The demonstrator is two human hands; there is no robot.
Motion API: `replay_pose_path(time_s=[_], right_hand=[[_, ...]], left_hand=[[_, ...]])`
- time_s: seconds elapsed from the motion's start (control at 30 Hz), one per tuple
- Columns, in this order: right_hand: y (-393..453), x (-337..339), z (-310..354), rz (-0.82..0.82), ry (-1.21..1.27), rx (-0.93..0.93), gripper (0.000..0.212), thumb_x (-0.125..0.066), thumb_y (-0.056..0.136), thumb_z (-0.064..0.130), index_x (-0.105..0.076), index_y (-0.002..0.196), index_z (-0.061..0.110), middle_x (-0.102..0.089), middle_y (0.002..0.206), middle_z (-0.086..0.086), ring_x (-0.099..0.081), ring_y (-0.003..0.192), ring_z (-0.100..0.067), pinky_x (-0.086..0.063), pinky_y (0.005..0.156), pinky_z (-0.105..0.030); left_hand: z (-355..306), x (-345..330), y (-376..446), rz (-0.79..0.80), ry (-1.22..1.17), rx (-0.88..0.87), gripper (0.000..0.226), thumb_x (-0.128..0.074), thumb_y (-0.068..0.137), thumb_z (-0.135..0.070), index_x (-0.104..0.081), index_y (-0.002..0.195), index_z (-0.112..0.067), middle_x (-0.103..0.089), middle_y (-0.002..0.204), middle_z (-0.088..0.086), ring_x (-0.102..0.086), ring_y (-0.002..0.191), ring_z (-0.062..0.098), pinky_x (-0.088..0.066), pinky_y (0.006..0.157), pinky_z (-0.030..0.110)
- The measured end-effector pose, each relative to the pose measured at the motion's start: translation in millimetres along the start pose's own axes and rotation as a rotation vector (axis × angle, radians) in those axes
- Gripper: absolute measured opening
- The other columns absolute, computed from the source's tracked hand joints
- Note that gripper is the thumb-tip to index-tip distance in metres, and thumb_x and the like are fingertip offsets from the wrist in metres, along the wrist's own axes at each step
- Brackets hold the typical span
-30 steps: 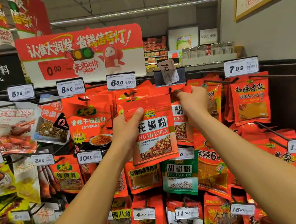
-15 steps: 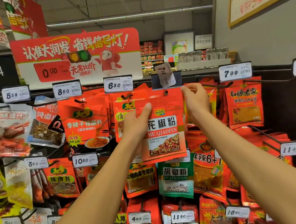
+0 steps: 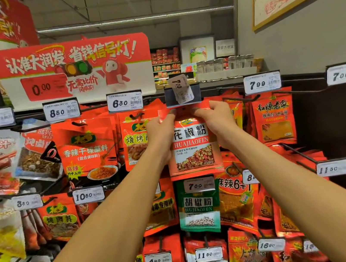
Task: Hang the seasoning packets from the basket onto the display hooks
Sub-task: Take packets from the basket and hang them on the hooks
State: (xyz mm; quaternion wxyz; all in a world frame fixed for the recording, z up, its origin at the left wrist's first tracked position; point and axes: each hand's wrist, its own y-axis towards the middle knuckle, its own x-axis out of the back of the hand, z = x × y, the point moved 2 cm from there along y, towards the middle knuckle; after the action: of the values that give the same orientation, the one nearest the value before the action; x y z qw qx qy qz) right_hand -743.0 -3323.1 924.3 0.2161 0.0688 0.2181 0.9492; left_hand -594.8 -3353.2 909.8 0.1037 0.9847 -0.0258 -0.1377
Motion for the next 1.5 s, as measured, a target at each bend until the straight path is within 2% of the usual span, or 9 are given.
replay_pose_path(time_s=[0.37,0.53,0.67,0.77,0.83,1.1,1.17,1.27,1.5], right_hand=[[-3,-7,2,-0.123,-0.123,0.018,0.022,-0.075,0.086,0.035,-0.070,0.073,0.017,-0.076,0.072,-0.002,-0.075,0.069,-0.024,-0.062,0.070,-0.054],[17,-13,-7,-0.177,-0.237,-0.043,0.028,-0.074,0.087,0.042,-0.070,0.075,0.017,-0.075,0.077,-0.002,-0.073,0.077,-0.027,-0.061,0.076,-0.053],[40,-21,-13,-0.211,-0.336,-0.093,0.030,-0.074,0.088,0.043,-0.073,0.093,0.014,-0.074,0.095,-0.006,-0.071,0.091,-0.027,-0.058,0.085,-0.049],[54,-29,-14,-0.260,-0.381,-0.138,0.032,-0.076,0.087,0.045,-0.069,0.086,0.013,-0.061,0.080,-0.002,-0.057,0.068,-0.014,-0.048,0.058,-0.033],[59,-32,-16,-0.274,-0.403,-0.171,0.035,-0.076,0.087,0.047,-0.064,0.078,0.015,-0.056,0.075,0.000,-0.047,0.061,-0.010,-0.040,0.055,-0.029],[27,10,-25,-0.253,-0.354,-0.052,0.027,-0.064,0.093,0.033,-0.064,0.067,0.024,-0.071,0.075,0.003,-0.068,0.076,-0.020,-0.054,0.072,-0.036],[2,28,-27,-0.220,-0.224,-0.061,0.022,-0.061,0.091,0.022,-0.070,0.072,0.017,-0.075,0.073,-0.006,-0.071,0.068,-0.022,-0.058,0.063,-0.037],[-40,50,-31,-0.086,-0.041,-0.095,0.016,-0.059,0.092,0.010,-0.069,0.079,0.010,-0.072,0.065,-0.010,-0.065,0.049,-0.020,-0.052,0.045,-0.026],[-147,63,-93,0.149,0.093,-0.284,0.018,-0.060,0.093,0.004,-0.067,0.077,0.009,-0.066,0.058,-0.010,-0.059,0.040,-0.018,-0.045,0.038,-0.021]], left_hand=[[-19,1,6,-0.041,0.146,0.030,0.024,-0.075,0.084,-0.027,-0.070,0.097,-0.008,-0.078,0.083,0.013,-0.077,0.072,0.032,-0.063,0.069,0.056],[-13,3,9,-0.062,0.232,0.022,0.024,-0.071,0.092,-0.034,-0.063,0.085,-0.013,-0.077,0.086,0.010,-0.075,0.078,0.029,-0.064,0.074,0.047],[-7,19,10,-0.083,0.356,-0.050,0.022,-0.063,0.097,-0.037,-0.068,0.097,-0.016,-0.068,0.084,-0.001,-0.064,0.082,0.021,-0.054,0.073,0.035],[-5,33,8,-0.088,0.339,-0.029,0.009,-0.062,0.093,-0.025,-0.069,0.092,-0.020,-0.066,0.076,-0.001,-0.065,0.073,0.021,-0.059,0.067,0.040],[-5,38,4,-0.057,0.310,-0.015,0.011,-0.060,0.094,-0.019,-0.069,0.087,-0.018,-0.072,0.083,0.002,-0.067,0.070,0.018,-0.058,0.059,0.035],[-2,54,-21,0.113,0.277,-0.001,0.015,-0.059,0.099,-0.017,-0.072,0.098,-0.010,-0.078,0.082,0.007,-0.070,0.063,0.016,-0.059,0.056,0.029],[4,61,-31,0.146,0.280,0.006,0.016,-0.059,0.099,-0.018,-0.073,0.100,-0.011,-0.079,0.088,0.008,-0.071,0.068,0.017,-0.060,0.067,0.033],[18,74,-51,0.165,0.255,0.020,0.018,-0.058,0.099,-0.019,-0.075,0.094,-0.015,-0.079,0.084,0.005,-0.070,0.064,0.013,-0.057,0.060,0.026],[98,120,-101,0.091,0.174,0.225,0.018,-0.055,0.099,-0.016,-0.072,0.093,-0.014,-0.075,0.075,0.003,-0.068,0.058,0.011,-0.055,0.056,0.022]])
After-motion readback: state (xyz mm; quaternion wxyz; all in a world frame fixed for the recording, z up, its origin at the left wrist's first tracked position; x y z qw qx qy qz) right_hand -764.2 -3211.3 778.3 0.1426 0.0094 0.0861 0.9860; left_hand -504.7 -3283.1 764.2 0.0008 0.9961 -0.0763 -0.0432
